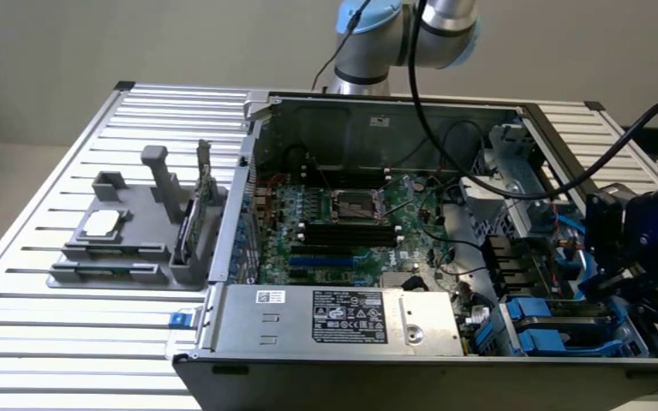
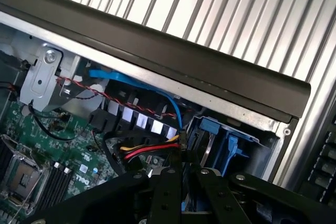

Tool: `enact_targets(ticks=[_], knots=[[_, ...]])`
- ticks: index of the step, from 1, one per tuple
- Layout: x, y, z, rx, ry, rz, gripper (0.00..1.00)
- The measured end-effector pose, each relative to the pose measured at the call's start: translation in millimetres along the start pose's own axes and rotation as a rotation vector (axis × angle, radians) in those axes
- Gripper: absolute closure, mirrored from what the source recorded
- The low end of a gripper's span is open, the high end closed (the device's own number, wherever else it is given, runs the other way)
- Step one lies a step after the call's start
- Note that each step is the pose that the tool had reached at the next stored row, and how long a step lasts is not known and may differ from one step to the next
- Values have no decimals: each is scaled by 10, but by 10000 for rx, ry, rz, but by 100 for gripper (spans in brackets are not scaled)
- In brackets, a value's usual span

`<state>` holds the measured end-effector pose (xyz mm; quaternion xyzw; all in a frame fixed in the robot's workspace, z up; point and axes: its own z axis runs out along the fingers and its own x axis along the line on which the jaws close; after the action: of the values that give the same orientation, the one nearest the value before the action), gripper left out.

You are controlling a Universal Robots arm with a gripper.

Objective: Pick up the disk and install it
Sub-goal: 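Insert the first disk wire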

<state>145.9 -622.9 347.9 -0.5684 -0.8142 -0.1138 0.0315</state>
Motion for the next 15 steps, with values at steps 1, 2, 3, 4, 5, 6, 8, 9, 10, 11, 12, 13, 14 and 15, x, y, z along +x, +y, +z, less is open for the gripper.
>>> enact_targets(ticks=[1,2,3,4,5,6,8,9,10,11,12,13,14,15], knots=[[0,0,-1,26,5,93,84],[0,0,0,50,12,189,84],[0,1,0,73,18,285,84],[0,1,-1,97,22,381,84],[0,0,-1,117,25,480,84],[0,0,-1,136,29,573,84],[0,1,-3,182,36,693,84],[1,0,-4,216,46,722,84],[9,2,-3,255,58,739,84],[25,8,0,296,51,746,84],[51,16,4,337,-8,748,84],[76,24,7,378,-97,744,84],[100,33,10,417,-191,739,84],[123,42,13,459,-295,733,84]])
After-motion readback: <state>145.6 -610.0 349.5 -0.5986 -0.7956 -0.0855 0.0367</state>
